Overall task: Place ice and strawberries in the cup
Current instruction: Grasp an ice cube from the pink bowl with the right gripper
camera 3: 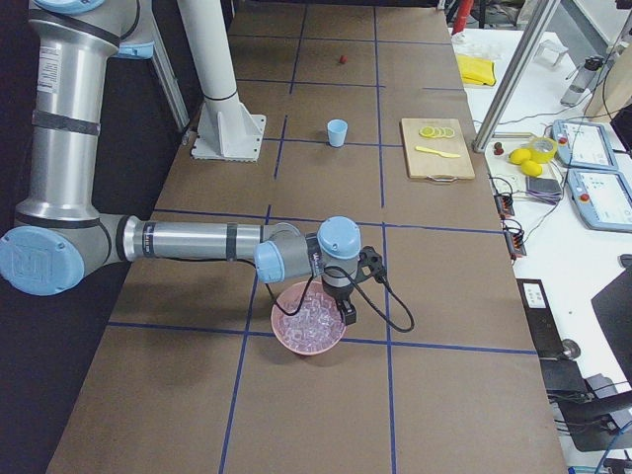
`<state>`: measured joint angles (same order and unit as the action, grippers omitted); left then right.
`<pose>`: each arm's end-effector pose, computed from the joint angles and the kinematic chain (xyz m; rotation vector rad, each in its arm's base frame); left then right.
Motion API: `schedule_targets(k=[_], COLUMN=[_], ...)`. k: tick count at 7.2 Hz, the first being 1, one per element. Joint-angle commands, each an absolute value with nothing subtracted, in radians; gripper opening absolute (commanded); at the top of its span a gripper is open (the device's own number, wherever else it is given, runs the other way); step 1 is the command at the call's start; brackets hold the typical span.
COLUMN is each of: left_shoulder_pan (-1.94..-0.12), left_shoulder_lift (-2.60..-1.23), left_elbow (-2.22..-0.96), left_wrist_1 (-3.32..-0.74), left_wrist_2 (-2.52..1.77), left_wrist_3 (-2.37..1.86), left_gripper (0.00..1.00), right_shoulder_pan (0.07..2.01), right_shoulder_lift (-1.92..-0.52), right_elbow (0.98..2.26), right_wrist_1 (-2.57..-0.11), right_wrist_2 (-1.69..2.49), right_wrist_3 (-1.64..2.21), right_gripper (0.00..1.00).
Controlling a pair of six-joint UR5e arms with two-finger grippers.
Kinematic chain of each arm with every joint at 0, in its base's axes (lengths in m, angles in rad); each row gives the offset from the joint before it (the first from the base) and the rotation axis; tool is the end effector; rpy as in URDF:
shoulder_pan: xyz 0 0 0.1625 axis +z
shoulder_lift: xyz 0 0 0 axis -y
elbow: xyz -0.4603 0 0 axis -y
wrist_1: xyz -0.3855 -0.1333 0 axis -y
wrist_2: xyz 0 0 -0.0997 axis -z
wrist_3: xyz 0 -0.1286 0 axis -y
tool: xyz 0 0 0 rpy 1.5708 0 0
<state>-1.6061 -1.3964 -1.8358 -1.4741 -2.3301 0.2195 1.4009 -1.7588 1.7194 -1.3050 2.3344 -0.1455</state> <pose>-0.0590 -0.4013 0.6748 0.0909 0.7549 0.1729 -0.0268 -0.4187 0.6980 0.2073 -0.7676 -0.3851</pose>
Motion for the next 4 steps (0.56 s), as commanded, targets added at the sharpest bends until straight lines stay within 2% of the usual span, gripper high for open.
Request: schedule_targets(k=[1, 4], left_shoulder_pan=[-1.606, -1.606], left_shoulder_lift=[-1.396, -1.394], left_elbow=[-1.839, -1.841], left_wrist_1=[-1.474, -1.474], left_wrist_2=[-2.330, -2.330], left_wrist_3=[0.219, 0.219], left_gripper=[1.00, 1.00], right_shoulder_pan=[1.364, 1.309], right_shoulder_lift=[-1.807, -1.804], right_elbow=[1.715, 1.715], right_wrist_1=[-1.238, -1.238], right_wrist_2=[2.333, 2.293], right_wrist_3=[-0.121, -0.112], right_gripper=[0.99, 0.97])
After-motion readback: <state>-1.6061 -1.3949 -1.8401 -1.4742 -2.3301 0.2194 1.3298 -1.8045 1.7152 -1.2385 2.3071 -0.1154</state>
